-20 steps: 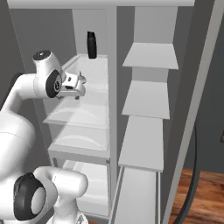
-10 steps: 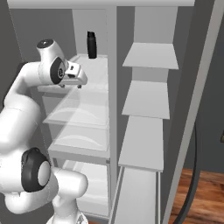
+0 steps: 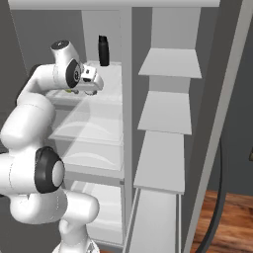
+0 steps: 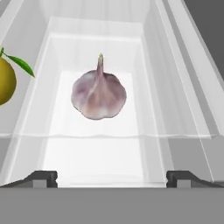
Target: Take the garlic and lemon from the fridge shelf and place them in the freezer drawer to begin freezing them.
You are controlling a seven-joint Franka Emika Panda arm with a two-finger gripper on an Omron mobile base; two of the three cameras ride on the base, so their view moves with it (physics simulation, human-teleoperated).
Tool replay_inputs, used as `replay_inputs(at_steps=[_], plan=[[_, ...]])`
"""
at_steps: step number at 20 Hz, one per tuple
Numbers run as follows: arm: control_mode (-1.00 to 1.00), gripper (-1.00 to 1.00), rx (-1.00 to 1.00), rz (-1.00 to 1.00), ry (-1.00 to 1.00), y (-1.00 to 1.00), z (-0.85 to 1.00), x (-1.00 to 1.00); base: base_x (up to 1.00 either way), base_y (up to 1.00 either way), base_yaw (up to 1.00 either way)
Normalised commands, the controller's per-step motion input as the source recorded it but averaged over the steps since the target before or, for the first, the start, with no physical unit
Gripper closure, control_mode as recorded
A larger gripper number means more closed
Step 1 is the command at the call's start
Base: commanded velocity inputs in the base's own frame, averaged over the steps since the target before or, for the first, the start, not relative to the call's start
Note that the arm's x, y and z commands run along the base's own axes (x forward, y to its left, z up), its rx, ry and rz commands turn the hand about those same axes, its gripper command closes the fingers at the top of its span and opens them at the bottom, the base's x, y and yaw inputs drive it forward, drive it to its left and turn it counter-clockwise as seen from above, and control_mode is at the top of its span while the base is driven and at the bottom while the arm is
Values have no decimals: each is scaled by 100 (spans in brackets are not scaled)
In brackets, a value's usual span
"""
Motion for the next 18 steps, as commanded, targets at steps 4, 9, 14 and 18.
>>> replay_inputs(at_steps=[4, 9, 14, 18], plan=[[-100, -100, 0, 0, 0, 0, -17, 26, 0, 0, 0], [-100, -100, 0, 0, 0, 0, -32, 17, 0, 0, 0], [-100, -100, 0, 0, 0, 3, -28, 21, 0, 0, 0], [-100, -100, 0, 0, 0, 0, -20, 14, 0, 0, 0]])
